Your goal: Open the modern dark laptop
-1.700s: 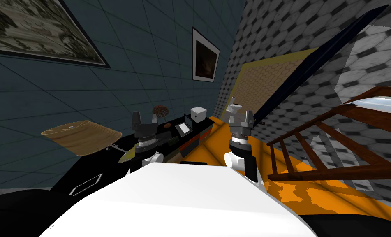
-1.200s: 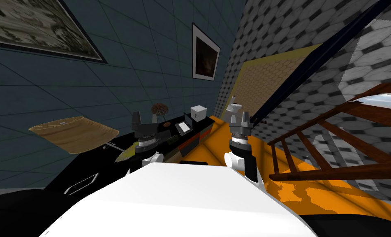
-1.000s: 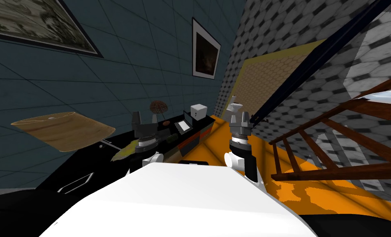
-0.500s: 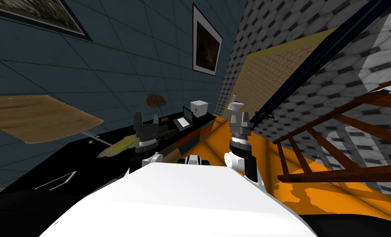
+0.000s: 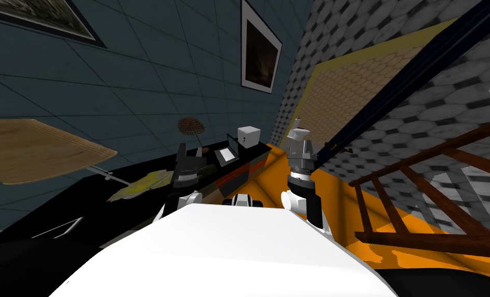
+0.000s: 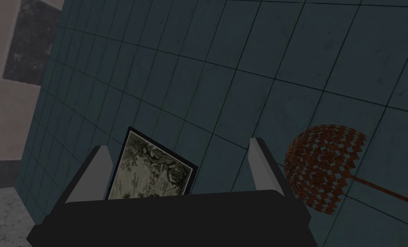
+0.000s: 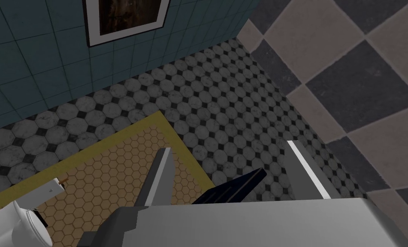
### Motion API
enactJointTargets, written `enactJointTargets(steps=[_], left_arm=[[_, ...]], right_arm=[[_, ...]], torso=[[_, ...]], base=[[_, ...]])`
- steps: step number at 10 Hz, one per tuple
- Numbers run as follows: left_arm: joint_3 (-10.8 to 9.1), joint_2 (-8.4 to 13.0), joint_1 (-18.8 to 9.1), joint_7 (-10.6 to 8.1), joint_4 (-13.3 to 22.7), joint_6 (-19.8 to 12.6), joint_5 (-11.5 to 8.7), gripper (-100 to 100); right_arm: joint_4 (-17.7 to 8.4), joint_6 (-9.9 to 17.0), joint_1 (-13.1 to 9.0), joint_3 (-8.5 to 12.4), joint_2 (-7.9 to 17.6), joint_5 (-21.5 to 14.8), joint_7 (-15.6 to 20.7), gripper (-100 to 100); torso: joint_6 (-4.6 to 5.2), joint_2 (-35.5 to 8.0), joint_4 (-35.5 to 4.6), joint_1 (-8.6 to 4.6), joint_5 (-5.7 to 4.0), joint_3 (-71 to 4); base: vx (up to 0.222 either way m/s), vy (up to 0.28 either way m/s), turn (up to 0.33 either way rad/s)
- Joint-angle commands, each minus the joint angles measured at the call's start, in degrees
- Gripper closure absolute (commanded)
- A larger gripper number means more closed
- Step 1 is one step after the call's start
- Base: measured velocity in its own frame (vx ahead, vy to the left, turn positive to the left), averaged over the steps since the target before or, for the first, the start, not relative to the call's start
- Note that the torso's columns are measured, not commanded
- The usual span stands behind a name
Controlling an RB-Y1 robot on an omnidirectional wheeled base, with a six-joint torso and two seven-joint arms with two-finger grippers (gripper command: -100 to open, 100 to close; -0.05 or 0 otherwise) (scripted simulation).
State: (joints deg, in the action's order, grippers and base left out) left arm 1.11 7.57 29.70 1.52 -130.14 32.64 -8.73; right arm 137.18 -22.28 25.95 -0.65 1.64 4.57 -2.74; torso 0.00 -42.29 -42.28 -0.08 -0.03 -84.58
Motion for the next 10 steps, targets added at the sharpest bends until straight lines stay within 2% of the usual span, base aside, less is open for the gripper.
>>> enactJointTargets(steps=[1,7,10], left_arm=[[-1.43,1.07,-1.14,-1.27,3.63,-2.59,-2.58,-100],[-4.56,2.96,-3.72,-3.93,11.55,-7.84,-8.1,-100],[-5.62,3.27,-4.57,-4.83,14.14,-9.59,-9.97,-100]], right_arm=[[0.0,0.0,0.0,0.0,0.0,0.0,0.0,0],[0.0,0.0,0.0,0.0,0.0,0.0,0.0,0],[0.0,0.0,0.0,0.0,0.01,0.0,0.0,0]], torso=[[-0.01,0.04,0.0,-0.06,-0.01,0.0],[0.0,-0.05,-0.02,0.07,0.01,0.03],[0.01,-0.04,-0.01,0.19,0.05,0.03]], base=[[0.167,-0.205,0.104],[0.135,-0.163,0.095],[0.111,-0.147,0.067]])
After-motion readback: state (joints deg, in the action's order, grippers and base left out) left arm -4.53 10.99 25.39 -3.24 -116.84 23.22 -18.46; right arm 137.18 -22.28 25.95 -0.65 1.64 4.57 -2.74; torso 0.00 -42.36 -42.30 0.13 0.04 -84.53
